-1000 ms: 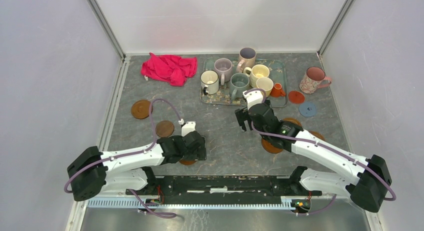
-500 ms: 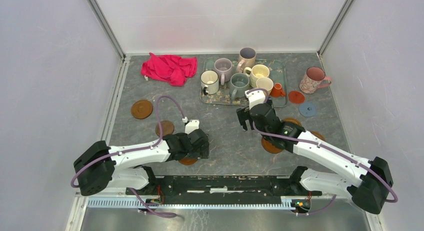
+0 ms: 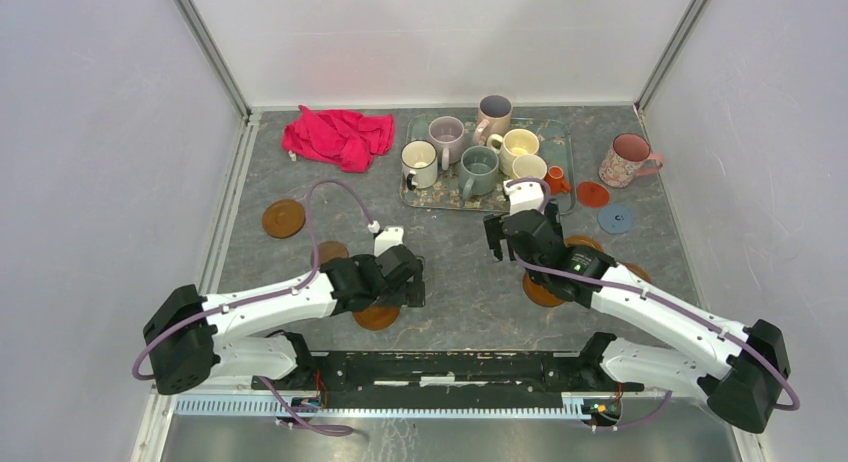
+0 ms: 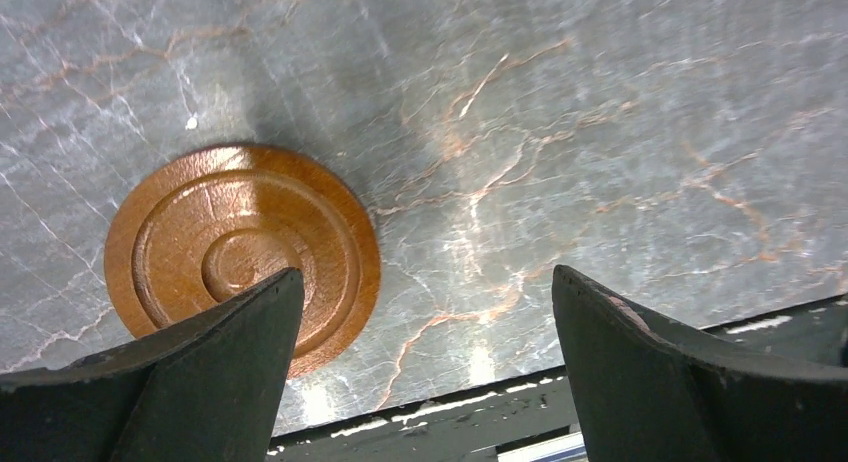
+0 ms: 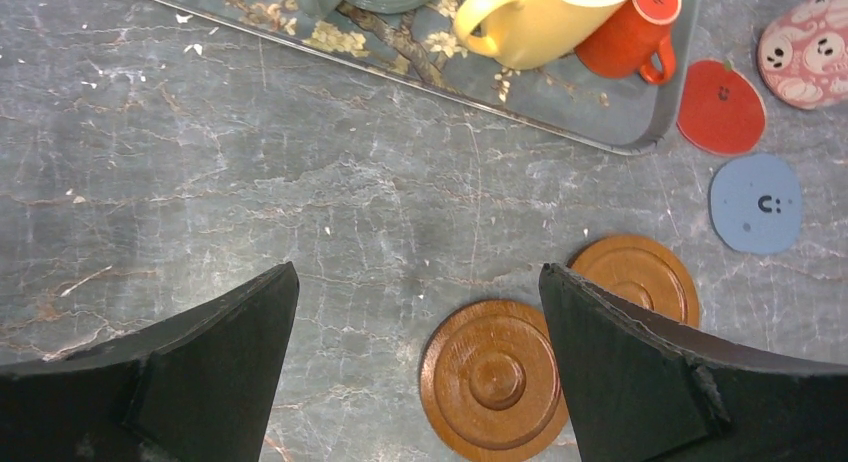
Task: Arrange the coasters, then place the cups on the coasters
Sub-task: Move the coaster to the center of the board.
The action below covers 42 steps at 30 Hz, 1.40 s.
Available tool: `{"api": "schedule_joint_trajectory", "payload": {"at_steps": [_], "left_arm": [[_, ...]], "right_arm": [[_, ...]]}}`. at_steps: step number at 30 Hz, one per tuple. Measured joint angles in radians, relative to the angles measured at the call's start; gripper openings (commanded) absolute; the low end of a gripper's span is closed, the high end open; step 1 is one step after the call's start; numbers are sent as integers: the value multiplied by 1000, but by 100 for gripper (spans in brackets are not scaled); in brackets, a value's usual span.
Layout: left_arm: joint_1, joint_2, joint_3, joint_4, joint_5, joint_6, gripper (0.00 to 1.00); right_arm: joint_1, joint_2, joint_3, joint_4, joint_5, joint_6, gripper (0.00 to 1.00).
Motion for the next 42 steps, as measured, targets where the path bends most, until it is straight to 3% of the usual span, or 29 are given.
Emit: {"api": "schedule_joint_trajectory", "payload": {"at_steps": [10, 21, 29, 42], "left_arm": [[12, -35, 116, -14, -51, 73, 100], [223, -90, 143, 75, 41, 249, 100], [362, -103, 145, 129, 139, 342, 100], [425, -103, 121, 180, 207, 382, 100]], "right_arm": [[-106, -116, -154, -38, -48, 126, 98], [-256, -187, -351, 32, -259, 198, 98], [-268, -132, -379, 86, -344, 209, 98], [-269, -146, -466, 146, -449, 259, 98]]}}
